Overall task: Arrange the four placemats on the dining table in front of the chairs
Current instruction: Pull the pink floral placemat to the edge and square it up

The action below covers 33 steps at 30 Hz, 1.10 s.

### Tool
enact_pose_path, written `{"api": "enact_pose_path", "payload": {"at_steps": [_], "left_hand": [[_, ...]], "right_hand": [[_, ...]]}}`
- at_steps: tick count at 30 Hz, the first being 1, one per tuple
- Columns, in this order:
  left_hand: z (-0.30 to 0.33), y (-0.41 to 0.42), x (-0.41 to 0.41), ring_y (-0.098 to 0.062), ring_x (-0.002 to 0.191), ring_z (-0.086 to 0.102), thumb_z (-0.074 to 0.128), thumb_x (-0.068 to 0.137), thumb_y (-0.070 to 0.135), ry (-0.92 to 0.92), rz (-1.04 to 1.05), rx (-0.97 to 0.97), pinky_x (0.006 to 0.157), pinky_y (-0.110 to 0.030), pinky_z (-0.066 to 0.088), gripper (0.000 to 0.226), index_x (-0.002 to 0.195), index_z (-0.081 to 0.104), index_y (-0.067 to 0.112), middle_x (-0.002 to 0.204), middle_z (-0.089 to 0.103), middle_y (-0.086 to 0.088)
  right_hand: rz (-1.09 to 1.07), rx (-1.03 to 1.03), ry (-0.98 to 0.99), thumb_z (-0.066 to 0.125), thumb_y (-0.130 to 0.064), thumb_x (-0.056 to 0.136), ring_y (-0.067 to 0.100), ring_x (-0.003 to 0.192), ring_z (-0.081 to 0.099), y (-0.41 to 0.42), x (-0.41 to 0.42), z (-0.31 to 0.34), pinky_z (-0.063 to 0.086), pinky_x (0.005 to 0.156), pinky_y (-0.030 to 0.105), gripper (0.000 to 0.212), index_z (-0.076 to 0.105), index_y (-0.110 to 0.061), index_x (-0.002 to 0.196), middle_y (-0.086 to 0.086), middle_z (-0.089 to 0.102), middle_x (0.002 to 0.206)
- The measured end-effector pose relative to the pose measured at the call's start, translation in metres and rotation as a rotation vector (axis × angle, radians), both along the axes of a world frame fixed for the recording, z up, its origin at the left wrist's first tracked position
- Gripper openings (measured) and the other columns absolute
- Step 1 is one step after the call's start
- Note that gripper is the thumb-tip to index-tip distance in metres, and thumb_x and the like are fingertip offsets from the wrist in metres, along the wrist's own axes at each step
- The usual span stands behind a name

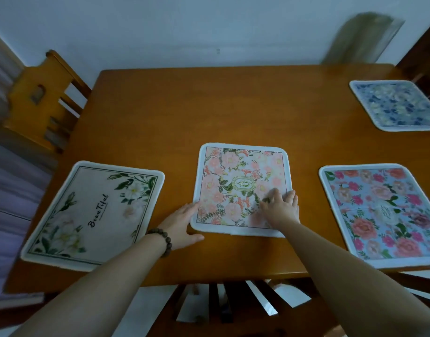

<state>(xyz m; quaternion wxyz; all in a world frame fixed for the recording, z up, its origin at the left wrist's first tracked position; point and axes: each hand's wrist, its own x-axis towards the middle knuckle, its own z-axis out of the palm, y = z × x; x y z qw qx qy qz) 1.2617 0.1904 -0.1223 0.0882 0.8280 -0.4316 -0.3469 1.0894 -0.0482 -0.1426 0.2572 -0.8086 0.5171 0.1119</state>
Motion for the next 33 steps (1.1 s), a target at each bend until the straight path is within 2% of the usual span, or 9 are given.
{"api": "enact_pose_path", "payload": {"at_steps": [5,9,12,17,21,27,30,33], "left_hand": [[0.001,0.017,-0.027,-0.010,0.144,0.005,0.062,0.085,0.050,0.002,-0.049,-0.033,0.115,-0.036,0.019,0.091,0.151,0.001,0.035,0.158,0.008,0.010],[0.001,0.022,-0.049,-0.014,0.143,0.018,0.059,0.087,0.046,0.008,-0.111,-0.079,0.112,-0.036,0.028,0.084,0.151,0.005,0.036,0.158,0.017,0.006],[0.001,0.021,-0.065,-0.015,0.140,0.027,0.059,0.087,0.043,0.042,-0.181,-0.108,0.109,-0.036,0.035,0.083,0.150,0.007,0.036,0.156,0.023,0.006],[0.003,0.017,-0.066,-0.022,0.130,0.041,0.055,0.087,0.048,0.001,-0.181,-0.111,0.099,-0.037,0.042,0.076,0.149,0.012,0.038,0.149,0.035,-0.001],[0.007,0.009,-0.053,-0.020,0.135,0.030,0.055,0.088,0.044,-0.053,-0.149,-0.173,0.106,-0.040,0.035,0.073,0.149,0.018,0.028,0.150,0.032,-0.001],[0.011,-0.011,-0.027,-0.020,0.139,0.018,0.057,0.087,0.035,-0.132,-0.046,-0.246,0.111,-0.043,0.027,0.069,0.147,0.024,0.027,0.151,0.025,-0.002],[0.011,-0.026,-0.012,-0.021,0.143,0.008,0.056,0.086,0.030,-0.203,-0.002,-0.253,0.113,-0.044,0.019,0.069,0.147,0.024,0.026,0.154,0.016,-0.002],[0.009,-0.039,0.003,-0.024,0.145,0.003,0.057,0.084,0.033,-0.269,0.060,-0.225,0.113,-0.047,0.016,0.074,0.148,0.020,0.030,0.157,0.007,-0.004]], "right_hand": [[-0.079,-0.003,0.043,0.027,-0.056,0.093,0.035,0.145,-0.010,0.032,-0.027,0.001,0.001,0.117,0.050,0.060,0.017,-0.029,0.146,0.021,-0.008,0.157],[-0.172,0.046,0.071,0.032,-0.057,0.092,0.042,0.142,-0.010,0.052,-0.040,0.003,0.001,0.114,0.056,0.064,0.014,-0.027,0.146,0.022,-0.011,0.156],[-0.237,0.068,0.043,0.041,-0.054,0.091,0.045,0.142,-0.010,0.065,-0.048,0.002,0.002,0.114,0.053,0.062,0.020,-0.026,0.142,0.027,-0.011,0.155],[-0.278,0.082,-0.017,0.049,-0.055,0.088,0.041,0.143,-0.011,0.080,-0.055,-0.003,0.007,0.115,0.050,0.076,0.012,-0.026,0.148,0.028,-0.013,0.154],[-0.361,0.035,0.021,0.057,-0.069,0.077,0.039,0.143,-0.010,0.084,-0.053,-0.005,0.000,0.116,0.047,0.097,0.010,-0.022,0.147,0.028,-0.011,0.154],[-0.177,-0.026,-0.005,0.066,-0.064,0.073,0.031,0.145,-0.012,0.066,-0.055,-0.006,-0.002,0.117,0.048,0.106,0.005,-0.022,0.149,0.018,-0.009,0.158],[0.039,-0.022,-0.006,0.070,-0.060,0.071,0.027,0.145,-0.014,0.044,-0.053,-0.003,-0.003,0.117,0.048,0.112,0.000,-0.024,0.150,0.011,-0.009,0.159],[0.260,0.009,0.031,0.071,-0.061,0.070,0.023,0.144,-0.018,0.024,-0.045,0.001,-0.006,0.115,0.046,0.118,-0.007,-0.025,0.151,0.006,-0.013,0.159]]}}
